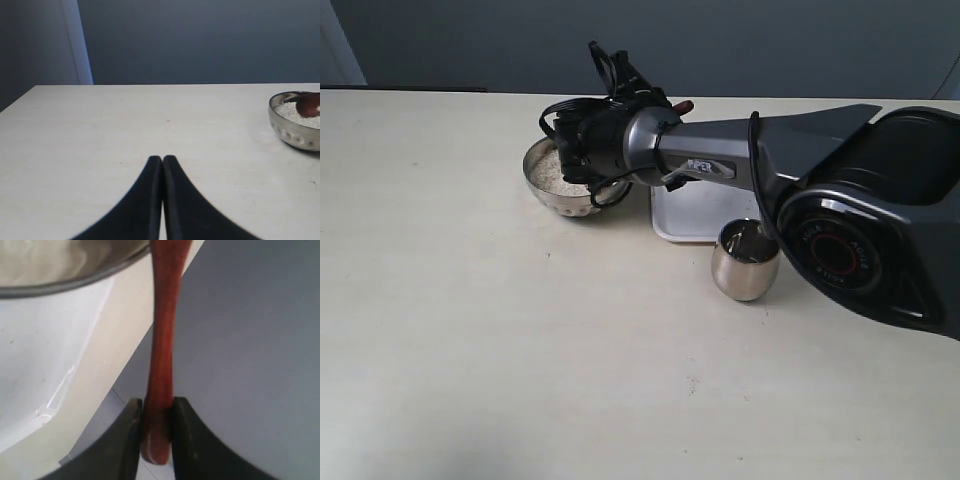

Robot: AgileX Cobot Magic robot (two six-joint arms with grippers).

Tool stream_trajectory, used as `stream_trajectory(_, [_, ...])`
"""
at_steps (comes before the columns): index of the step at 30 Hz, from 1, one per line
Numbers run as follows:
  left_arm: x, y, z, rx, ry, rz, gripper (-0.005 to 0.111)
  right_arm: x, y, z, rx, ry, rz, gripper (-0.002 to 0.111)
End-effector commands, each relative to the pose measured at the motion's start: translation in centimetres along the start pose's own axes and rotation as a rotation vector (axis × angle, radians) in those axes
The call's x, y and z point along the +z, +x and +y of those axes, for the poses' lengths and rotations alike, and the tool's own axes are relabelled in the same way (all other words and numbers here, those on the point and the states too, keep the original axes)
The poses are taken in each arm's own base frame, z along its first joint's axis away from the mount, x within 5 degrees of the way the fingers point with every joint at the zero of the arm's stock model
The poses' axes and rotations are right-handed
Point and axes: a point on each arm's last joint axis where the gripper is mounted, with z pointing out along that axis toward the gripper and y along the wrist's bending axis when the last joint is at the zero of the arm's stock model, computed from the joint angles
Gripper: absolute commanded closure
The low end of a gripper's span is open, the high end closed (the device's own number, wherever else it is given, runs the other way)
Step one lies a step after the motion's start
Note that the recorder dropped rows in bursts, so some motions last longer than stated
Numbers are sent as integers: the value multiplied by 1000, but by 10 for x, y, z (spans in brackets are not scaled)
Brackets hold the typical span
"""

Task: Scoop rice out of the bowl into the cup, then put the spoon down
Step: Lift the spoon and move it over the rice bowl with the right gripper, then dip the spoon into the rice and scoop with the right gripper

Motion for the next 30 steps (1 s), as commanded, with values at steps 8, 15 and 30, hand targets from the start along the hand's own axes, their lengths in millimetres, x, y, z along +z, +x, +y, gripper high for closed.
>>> stream_trajectory(8, [0,1,0,-2,8,1,106,-2,0,1,-33,-35,-19,108])
stream_trajectory(15, [0,1,0,-2,8,1,106,-6,-6,7,-122,-90,-64,108])
stream_trajectory(30, [0,1,0,-2,8,1,106,-7,-4,4,-103,-90,-64,108])
